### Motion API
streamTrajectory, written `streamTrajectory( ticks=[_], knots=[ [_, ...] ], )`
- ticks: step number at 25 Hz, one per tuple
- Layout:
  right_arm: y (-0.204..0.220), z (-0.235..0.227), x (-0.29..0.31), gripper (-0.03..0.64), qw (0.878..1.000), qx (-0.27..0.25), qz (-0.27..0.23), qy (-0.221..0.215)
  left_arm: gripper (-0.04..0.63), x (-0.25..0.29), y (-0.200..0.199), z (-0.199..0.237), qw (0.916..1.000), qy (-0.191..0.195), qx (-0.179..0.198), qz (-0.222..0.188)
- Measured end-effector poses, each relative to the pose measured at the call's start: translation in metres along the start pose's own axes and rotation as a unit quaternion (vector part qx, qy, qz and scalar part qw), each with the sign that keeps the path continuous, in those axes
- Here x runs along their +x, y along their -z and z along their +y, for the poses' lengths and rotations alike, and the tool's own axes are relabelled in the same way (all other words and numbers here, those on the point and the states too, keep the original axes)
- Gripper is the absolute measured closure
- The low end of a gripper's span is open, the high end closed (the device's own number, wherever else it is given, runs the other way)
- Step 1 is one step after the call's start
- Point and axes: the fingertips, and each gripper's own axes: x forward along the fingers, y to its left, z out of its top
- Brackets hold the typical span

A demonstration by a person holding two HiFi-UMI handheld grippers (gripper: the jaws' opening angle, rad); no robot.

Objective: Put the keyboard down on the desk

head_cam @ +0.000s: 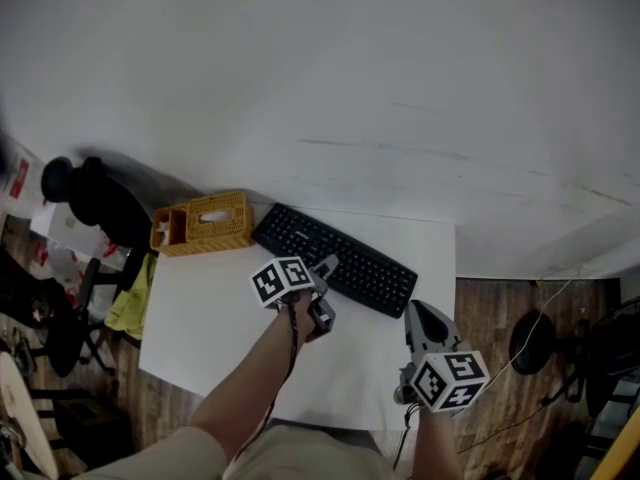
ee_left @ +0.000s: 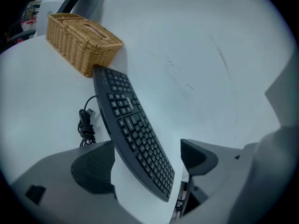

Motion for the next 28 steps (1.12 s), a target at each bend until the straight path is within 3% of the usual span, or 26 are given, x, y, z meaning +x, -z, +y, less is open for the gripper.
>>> streamTrajectory(
  ticks=[4, 8, 11, 14, 19, 25, 28],
  knots=[
    [-0.021, 0.013, -0.010, 0.591, 1.000, -0.017, -0.018, -0.004, 0.166, -0.037, -0.008, -0.030, 0.9973, 0.035, 0.062, -0.016],
    [-0.046, 0.028, -0.026, 0.591, 0.998, -0.035, -0.043, -0.008, 0.180, -0.080, -0.026, -0.059, 0.9885, 0.070, 0.125, -0.048],
    [-0.067, 0.041, -0.040, 0.591, 0.997, -0.049, -0.065, -0.015, 0.285, -0.114, -0.043, -0.078, 0.9746, 0.080, 0.193, -0.080],
    [-0.087, 0.062, -0.057, 0.592, 0.994, -0.060, -0.088, -0.039, 0.311, -0.148, -0.052, -0.099, 0.9551, 0.100, 0.259, -0.104],
    [-0.116, 0.090, -0.087, 0.592, 0.987, -0.084, -0.125, -0.062, 0.422, -0.201, -0.058, -0.132, 0.9118, 0.117, 0.364, -0.148],
    [-0.141, 0.117, -0.119, 0.592, 0.978, -0.111, -0.157, -0.074, 0.514, -0.253, -0.052, -0.145, 0.8658, 0.123, 0.452, -0.175],
    [-0.149, 0.123, -0.133, 0.592, 0.975, -0.117, -0.174, -0.071, 0.540, -0.284, -0.051, -0.157, 0.8487, 0.152, 0.463, -0.206]
  ],
)
